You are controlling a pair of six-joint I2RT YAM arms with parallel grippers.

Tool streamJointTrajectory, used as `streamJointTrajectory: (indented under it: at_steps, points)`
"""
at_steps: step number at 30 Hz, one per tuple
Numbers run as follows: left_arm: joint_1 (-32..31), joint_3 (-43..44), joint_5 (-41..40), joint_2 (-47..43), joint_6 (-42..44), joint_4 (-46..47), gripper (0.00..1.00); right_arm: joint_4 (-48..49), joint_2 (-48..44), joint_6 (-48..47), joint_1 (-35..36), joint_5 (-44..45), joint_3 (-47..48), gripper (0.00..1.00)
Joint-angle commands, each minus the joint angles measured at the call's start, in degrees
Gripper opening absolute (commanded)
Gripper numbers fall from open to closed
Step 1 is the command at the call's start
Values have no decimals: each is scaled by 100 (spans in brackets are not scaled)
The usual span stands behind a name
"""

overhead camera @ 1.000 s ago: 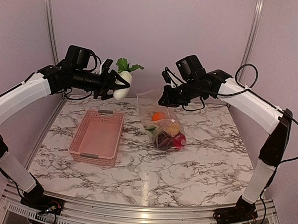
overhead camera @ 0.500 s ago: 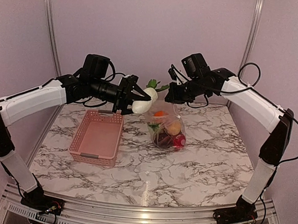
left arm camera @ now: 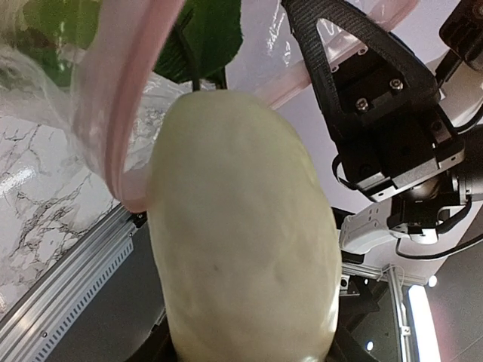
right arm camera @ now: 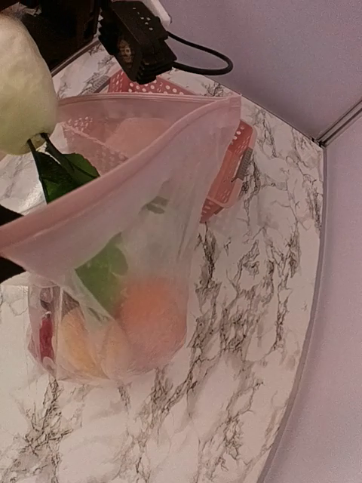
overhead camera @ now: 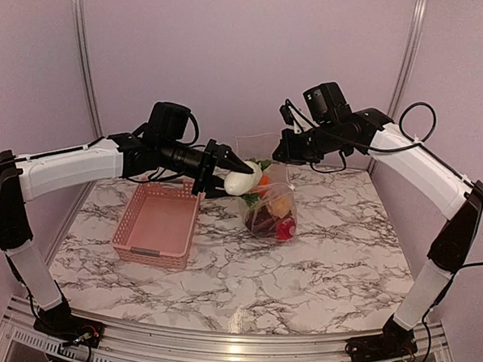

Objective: Place the food in the zip-top bag and seal the zipper
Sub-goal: Place the fake vegetable in the zipper food storage bag.

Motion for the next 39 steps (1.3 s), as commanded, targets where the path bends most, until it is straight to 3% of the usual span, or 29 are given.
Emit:
streamJointTrajectory:
  at_steps: [1, 5, 12, 17, 19, 20, 22, 23, 33, 36, 39]
  points:
    - [31, -240, -408, 207, -1570, 1510, 33, 130, -209, -47, 63, -47, 4, 0]
    - [38, -494, -1004, 236, -2834, 2728, 34, 92, -224, -60, 151, -18, 41, 0]
    - [42, -170, -1732, 473, -3257, 2687, 35, 188, -343, -1, 166, 24, -34, 0]
    - [41, -201, -1955, 628, -3716, 2842, 43, 243, -416, 45, 175, 37, -100, 0]
    - [32, -184, -1994, 681, -3826, 2866, 54, 260, -432, 53, 171, 48, -97, 0]
    - [32, -135, -1984, 712, -3845, 2868, 64, 254, -428, 54, 175, 49, -96, 0]
    - [32, 36, -1936, 783, -3800, 2848, 97, 246, -432, 54, 174, 55, -99, 0]
    - [32, 183, -1886, 831, -3710, 2779, 99, 245, -432, 54, 168, 58, -99, 0]
    - [79, 2199, -1474, 1209, -1443, 1000, 99, 297, -410, 230, 8, -210, -116, 0]
    - [122, 2872, -1834, 1117, 50, -314, 99, 309, -385, 275, -47, -274, -69, 0]
    - [66, 3678, -3253, 874, 2338, -2173, 99, 290, -339, 282, -55, -290, 33, 0]
